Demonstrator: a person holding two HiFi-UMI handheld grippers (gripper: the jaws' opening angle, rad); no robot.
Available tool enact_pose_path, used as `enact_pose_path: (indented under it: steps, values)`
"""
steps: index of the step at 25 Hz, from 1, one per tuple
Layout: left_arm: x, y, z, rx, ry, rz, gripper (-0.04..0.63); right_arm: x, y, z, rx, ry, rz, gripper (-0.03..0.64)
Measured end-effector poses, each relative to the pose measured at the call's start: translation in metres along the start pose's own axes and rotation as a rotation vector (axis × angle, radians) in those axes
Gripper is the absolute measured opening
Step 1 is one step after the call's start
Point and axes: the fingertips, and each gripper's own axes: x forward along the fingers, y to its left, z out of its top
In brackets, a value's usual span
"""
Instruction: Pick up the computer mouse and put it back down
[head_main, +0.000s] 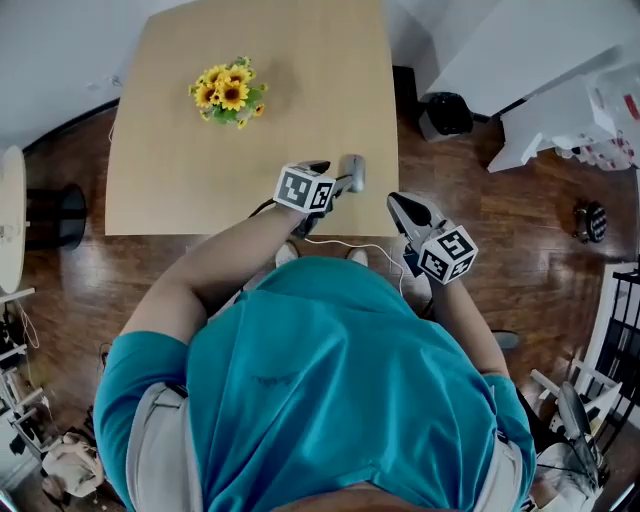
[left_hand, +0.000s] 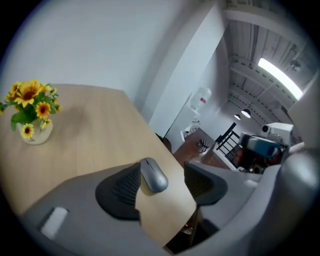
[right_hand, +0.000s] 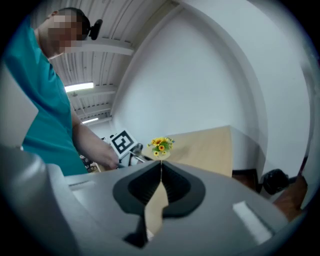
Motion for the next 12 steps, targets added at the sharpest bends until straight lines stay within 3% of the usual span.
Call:
enact_pose_path:
  steps: [5,12]
  values:
    - [0.058,0.01,-0.013,-0.081,0.121,0.074,0.373,-0.022,-0.011,-0.017,0.026,0.007,-0.017,0.006]
    - [0.104,0.035,-0.025,-0.145,0.21,0.192,0.425,-0.048,-0.025,-0.036,0.055,0.014,-0.047,0.006]
